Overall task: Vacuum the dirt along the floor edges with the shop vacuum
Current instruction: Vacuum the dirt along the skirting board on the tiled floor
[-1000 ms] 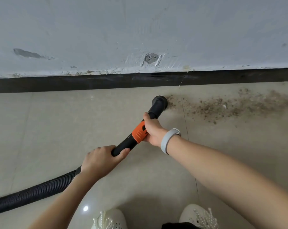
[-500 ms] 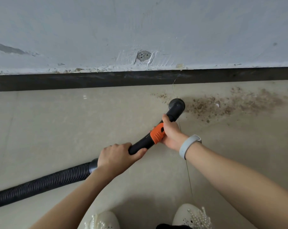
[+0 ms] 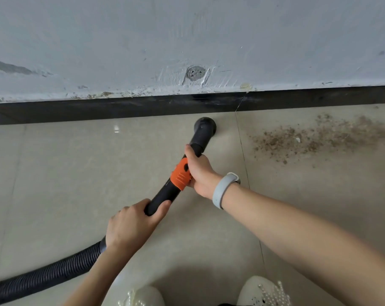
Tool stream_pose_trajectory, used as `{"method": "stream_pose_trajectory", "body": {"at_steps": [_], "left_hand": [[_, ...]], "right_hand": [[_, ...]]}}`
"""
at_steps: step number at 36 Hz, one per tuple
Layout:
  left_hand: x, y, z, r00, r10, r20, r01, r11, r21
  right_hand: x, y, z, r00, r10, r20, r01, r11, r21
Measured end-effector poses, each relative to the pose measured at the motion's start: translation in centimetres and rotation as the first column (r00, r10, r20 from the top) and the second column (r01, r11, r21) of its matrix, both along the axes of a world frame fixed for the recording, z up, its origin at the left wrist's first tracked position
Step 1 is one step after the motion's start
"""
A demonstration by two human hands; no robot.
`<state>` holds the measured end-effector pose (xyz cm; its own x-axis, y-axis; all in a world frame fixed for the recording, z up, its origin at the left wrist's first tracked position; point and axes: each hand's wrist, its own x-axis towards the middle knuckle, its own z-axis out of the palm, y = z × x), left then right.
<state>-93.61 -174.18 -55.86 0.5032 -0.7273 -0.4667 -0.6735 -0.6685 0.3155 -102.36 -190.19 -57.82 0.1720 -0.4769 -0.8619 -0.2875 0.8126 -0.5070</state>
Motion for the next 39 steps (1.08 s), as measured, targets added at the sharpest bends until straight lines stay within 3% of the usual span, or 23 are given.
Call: {"method": "stream_pose_trajectory", "body": {"at_steps": [4,8,13,19,26,31,39], "left_hand": [[1.0,-0.2,0.0,0.993,0.102,-0.067,-0.103,0.994,-0.023],[2.0,-1.2,-0.6,0.988,0.099,-0.118,-0.097,0.995,0.025],[1.4,-2.8,-1.0,0.991,0.015,-0.135,-0.009,0.999,0.043],[-1.0,-5.8,-0.8,0.985,-0.163,-0.063,0.167,0.984,0.063],[-2.3,-9.7,-0.2,0.953,-0.302,-0.007,0.301,0.951,0.073],[-1.0,-7.6,0.4,0.962,-0.270,0.050,0.268,0.962,0.048],[4.2,1.0,-0.7,0.999,0.012,0.045,-0.013,1.000,0.019]], "right_hand": [[1.5,0.3,0.4,0.987,-0.065,0.145,0.057,0.997,0.052],[1.6,0.0,0.5,0.959,-0.155,0.238,0.126,0.983,0.136],[0.4,-1.0,0.2,0.964,-0.196,0.181,0.176,0.977,0.116],[-2.4,-2.7,-0.2,0.928,-0.361,0.090,0.358,0.933,0.043],[-4.5,-5.4,0.7,0.893,-0.447,0.056,0.448,0.894,-0.021],[-2.6,-4.4,0.8,0.907,-0.407,0.105,0.405,0.913,0.042],[5.3,1.5,0.2,0.973,-0.155,0.173,0.138,0.985,0.109]]}}
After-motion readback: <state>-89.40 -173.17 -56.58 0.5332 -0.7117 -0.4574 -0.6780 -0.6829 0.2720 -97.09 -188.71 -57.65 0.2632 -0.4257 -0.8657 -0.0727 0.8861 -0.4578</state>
